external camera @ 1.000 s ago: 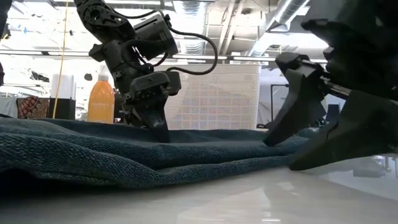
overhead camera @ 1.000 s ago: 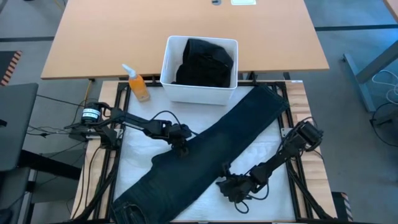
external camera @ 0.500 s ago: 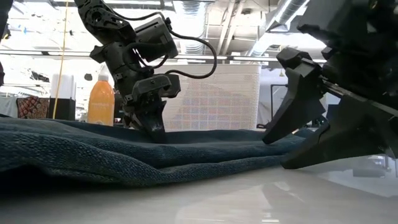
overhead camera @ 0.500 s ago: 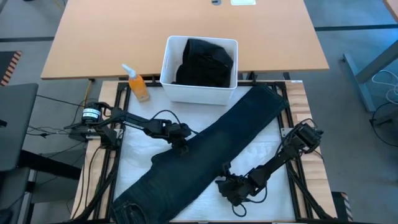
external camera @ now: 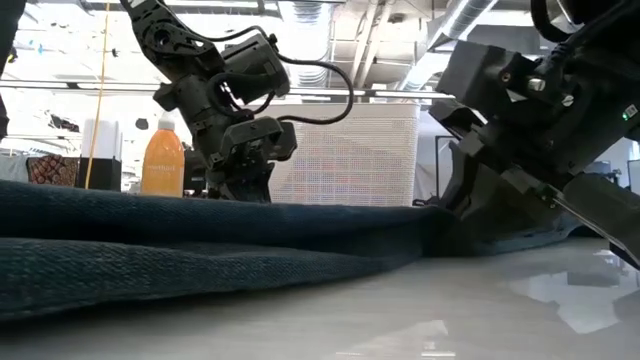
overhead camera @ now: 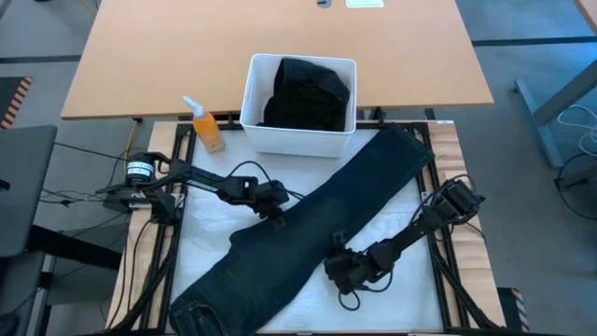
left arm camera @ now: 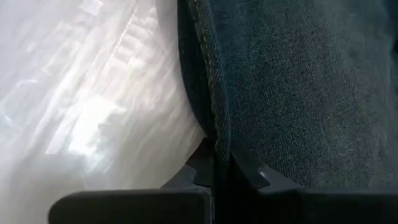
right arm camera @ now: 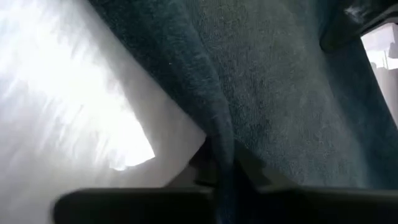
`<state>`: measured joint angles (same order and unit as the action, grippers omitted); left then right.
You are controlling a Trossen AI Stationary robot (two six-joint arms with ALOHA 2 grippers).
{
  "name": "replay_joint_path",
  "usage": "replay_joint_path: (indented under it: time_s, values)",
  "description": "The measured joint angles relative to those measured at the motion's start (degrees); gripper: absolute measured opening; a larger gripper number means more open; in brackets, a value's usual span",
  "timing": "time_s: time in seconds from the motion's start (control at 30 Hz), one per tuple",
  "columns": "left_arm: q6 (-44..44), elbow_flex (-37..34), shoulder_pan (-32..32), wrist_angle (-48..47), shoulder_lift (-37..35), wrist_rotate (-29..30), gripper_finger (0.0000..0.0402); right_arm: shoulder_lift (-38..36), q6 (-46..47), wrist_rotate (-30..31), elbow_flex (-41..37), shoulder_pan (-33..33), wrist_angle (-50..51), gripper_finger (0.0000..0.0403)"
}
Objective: Fold laundry
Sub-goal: Fold the blue long pants
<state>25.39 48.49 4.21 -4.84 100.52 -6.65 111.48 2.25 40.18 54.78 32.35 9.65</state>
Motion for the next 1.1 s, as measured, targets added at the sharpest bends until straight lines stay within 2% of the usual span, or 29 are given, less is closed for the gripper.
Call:
replay_joint_path:
  time_s: [0.13, 0.23, 0.5, 0.73, 0.9, 1.1]
  values:
    - [-1.52, -0.09, 0.02, 0.01, -2.63, 0.44, 0.0002, -2.02, -1.77, 0.62, -0.16, 0.69, -0.12, 0.003]
    - [-2.47, -0.17, 0.02, -0.12, -8.33, 0.44, 0.0001, -5.93, -4.33, 1.29, -0.6, 1.44, 0.37, 0.0033]
    - [-3.12, -0.15, -0.1, 1.64, -29.31, 1.89, 0.0, -24.48, -16.93, 6.31, -0.39, 2.9, -3.02, 0.0032]
    - [-2.38, -0.06, -2.28, 5.05, -43.24, 5.82, 0.0, -38.6, -34.48, 6.3, -0.27, 3.01, -16.25, 0.0032]
    - [-2.19, 0.01, -4.24, 14.49, -48.5, 6.73, 0.0, -44.21, -41.65, 4.71, 4.45, 3.07, -19.17, 0.0032]
    - [-6.59, 6.66, -6.44, 16.61, -49.06, 6.91, 0.0, -42.85, -48.79, 1.48, 16.64, 3.04, -14.88, 0.0032]
